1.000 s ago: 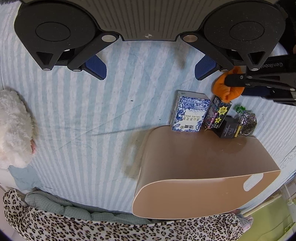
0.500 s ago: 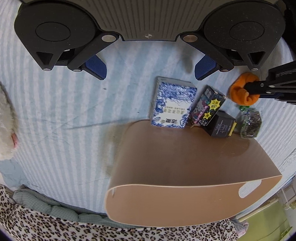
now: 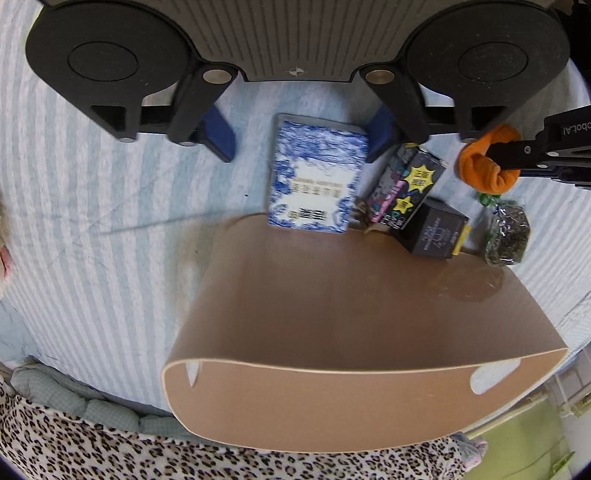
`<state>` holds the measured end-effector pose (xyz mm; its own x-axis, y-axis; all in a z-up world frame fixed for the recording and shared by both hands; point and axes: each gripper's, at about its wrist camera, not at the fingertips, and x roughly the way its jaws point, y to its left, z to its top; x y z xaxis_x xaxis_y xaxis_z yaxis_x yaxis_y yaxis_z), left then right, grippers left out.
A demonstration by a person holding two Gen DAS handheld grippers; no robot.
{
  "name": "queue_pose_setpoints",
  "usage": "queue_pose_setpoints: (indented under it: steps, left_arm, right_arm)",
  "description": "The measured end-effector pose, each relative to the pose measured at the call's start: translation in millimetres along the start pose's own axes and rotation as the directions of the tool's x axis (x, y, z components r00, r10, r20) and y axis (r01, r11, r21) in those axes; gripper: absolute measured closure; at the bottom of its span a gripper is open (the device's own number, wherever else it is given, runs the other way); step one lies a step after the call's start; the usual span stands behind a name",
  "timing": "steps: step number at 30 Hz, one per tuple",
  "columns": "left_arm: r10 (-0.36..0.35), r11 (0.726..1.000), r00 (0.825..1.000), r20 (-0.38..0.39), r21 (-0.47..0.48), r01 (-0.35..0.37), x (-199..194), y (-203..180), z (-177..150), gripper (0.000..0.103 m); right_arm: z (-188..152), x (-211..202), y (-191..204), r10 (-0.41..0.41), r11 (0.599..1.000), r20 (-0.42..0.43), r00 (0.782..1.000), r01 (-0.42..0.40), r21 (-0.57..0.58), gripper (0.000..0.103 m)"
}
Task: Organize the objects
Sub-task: 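Grasp the orange sock with the left tool while the right tool grasps the blue-and-white tissue pack, then drop the sock into the basket with the left tool while the right tool drops the tissue pack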
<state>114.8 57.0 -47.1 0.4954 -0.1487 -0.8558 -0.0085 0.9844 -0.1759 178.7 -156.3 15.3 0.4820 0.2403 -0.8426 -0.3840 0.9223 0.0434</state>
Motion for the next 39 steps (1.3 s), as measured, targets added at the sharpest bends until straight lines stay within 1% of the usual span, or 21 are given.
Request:
queue_pose_setpoints:
  steps: [1, 2, 5, 9, 13, 14, 19, 25, 29, 32, 34, 36, 39]
  left_arm:
    - [-0.005, 1.0, 1.0, 0.001, 0.002, 0.005, -2.6, -1.2, -0.5, 0.094]
    - [-0.011, 1.0, 1.0, 0.003, 0.005, 0.011, -5.3, -2.4, -1.1, 0.094]
    - [-0.027, 1.0, 1.0, 0.014, 0.005, 0.027, -14.3, -5.0, -1.6, 0.094]
    - [-0.05, 0.999, 0.998, 0.043, -0.001, 0.05, -31.2, -5.7, -1.1, 0.094]
    - [-0.046, 0.999, 0.994, 0.103, 0.007, 0.046, -56.1, -7.5, 3.9, 0.094]
    - [-0.046, 0.999, 0.992, 0.12, 0.006, 0.046, -62.8, -6.9, 6.4, 0.094]
    - [-0.043, 0.999, 0.975, 0.219, 0.013, 0.042, -98.3, -5.6, 24.9, 0.094]
    - [-0.021, 1.0, 0.949, 0.316, 0.025, 0.014, -125.7, -6.9, 54.4, 0.094]
    - [0.002, 1.0, 0.934, 0.356, 0.02, -0.009, -130.6, -5.7, 73.9, 0.094]
    - [0.024, 0.999, 0.93, 0.366, 0.018, -0.033, -124.5, -6.5, 89.5, 0.094]
    - [0.031, 0.999, 0.93, 0.365, 0.002, -0.034, -116.4, -2.5, 100.1, 0.094]
    - [0.039, 0.999, 0.934, 0.355, -0.006, -0.039, -106.5, -0.4, 110.1, 0.094]
    - [0.068, 0.998, 0.941, 0.332, -0.004, -0.07, -88.3, -0.6, 123.3, 0.094]
  right_arm:
    - [-0.5, -1.1, 0.8, 0.0, 1.0, 0.002, 1.0, 0.0, -0.011, 0.055]
    - [-1.5, -2.9, 1.5, 0.002, 1.0, 0.007, 1.0, -0.001, -0.024, 0.059]
    - [-4.2, -7.7, 2.8, -0.003, 0.999, 0.003, 1.0, 0.003, -0.04, 0.06]
    - [-7.5, -21.2, -0.8, 0.013, 1.0, 0.009, 1.0, -0.013, -0.008, 0.06]
    - [-13.4, -48.3, -7.6, 0.029, 1.0, 0.054, 0.998, -0.029, 0.008, 0.06]
    - [-13.7, -54.5, -8.6, 0.034, 0.999, 0.077, 0.996, -0.034, 0.009, 0.06]
    - [-1.5, -89.7, -12.5, 0.04, 0.999, 0.166, 0.985, -0.044, 0.021, 0.06]
    - [29.7, -120.4, -16.9, 0.041, 0.998, 0.279, 0.959, -0.054, 0.039, 0.06]
    - [48.3, -127.6, -16.7, 0.029, 0.998, 0.327, 0.945, -0.043, 0.034, 0.06]
    - [60.2, -125.3, -15.6, 0.019, 0.999, 0.344, 0.939, -0.032, 0.031, 0.06]
    - [69.1, -120.0, -13.1, 0.01, 0.999, 0.351, 0.936, -0.022, 0.031, 0.06]
    - [77.3, -113.6, -11.0, 0.003, 0.999, 0.35, 0.937, -0.016, 0.034, 0.06]
    - [89.1, -100.3, -10.4, -0.014, 0.999, 0.338, 0.941, 0.003, 0.033, 0.06]
